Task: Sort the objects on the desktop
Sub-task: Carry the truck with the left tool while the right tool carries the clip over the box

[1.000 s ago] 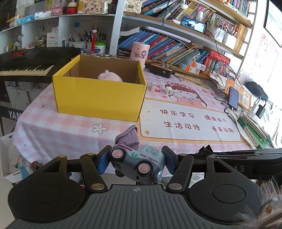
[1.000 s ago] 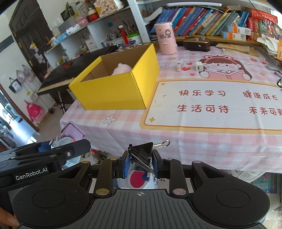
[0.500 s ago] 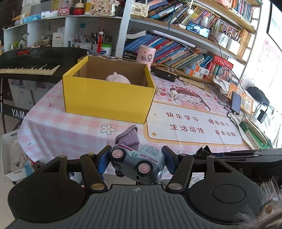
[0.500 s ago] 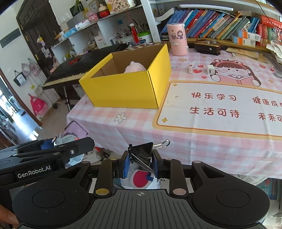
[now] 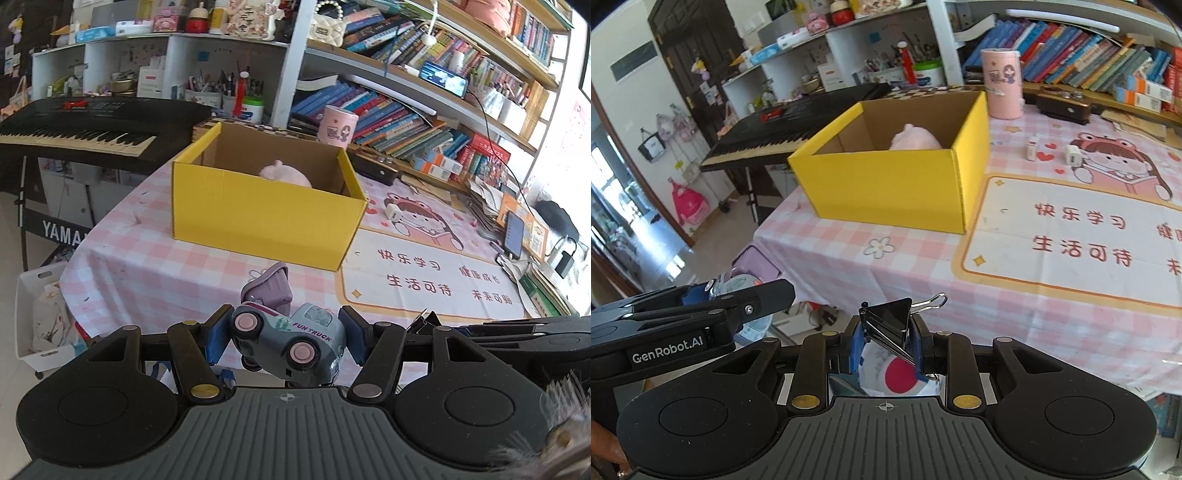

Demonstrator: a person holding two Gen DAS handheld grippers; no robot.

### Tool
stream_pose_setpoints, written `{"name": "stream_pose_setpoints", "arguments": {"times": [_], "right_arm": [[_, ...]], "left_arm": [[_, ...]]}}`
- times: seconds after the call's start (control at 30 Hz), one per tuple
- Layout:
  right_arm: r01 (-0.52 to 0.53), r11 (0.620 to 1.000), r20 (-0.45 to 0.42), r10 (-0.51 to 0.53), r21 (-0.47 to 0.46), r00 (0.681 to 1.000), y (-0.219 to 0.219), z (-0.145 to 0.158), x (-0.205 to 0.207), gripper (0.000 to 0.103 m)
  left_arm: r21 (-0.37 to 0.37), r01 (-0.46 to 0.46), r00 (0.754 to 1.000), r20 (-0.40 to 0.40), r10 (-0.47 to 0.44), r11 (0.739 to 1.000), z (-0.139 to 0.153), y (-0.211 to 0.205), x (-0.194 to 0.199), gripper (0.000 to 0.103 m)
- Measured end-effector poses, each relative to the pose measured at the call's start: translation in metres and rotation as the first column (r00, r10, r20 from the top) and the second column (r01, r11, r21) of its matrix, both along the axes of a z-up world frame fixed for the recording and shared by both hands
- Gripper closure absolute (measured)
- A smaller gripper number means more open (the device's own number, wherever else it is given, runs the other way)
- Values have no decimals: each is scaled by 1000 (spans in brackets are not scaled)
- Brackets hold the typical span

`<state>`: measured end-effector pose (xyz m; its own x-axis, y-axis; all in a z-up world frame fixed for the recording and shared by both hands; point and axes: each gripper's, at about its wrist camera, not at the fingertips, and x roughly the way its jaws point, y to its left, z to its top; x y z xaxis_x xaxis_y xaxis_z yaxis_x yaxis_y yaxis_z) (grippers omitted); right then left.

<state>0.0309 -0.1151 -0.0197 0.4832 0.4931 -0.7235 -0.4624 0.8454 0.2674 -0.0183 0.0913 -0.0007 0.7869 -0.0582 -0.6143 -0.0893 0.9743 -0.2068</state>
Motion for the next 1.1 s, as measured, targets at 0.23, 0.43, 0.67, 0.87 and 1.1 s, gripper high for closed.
{"name": "stream_pose_setpoints", "arguments": {"times": [0.23,0.43,0.67,0.87,1.1], "right_arm": [[-18,1000,29,18,-1,999,7,5,10,77],[-8,999,98,5,37,995,9,24,36,77],[-24,996,186,9,80,982,18,51,85,77],[-51,995,239,28,91,971,28,65,134,77],[-72,994,278,45,87,960,40,67,187,77]], "left_arm": [[-10,-30,999,16,30,1000,3,8,8,44],[-3,-44,997,69,44,999,17,13,28,44],[6,-76,985,158,74,997,42,19,72,44],[41,-107,976,195,97,993,53,23,123,44],[77,-138,975,188,121,987,51,24,181,44]]}}
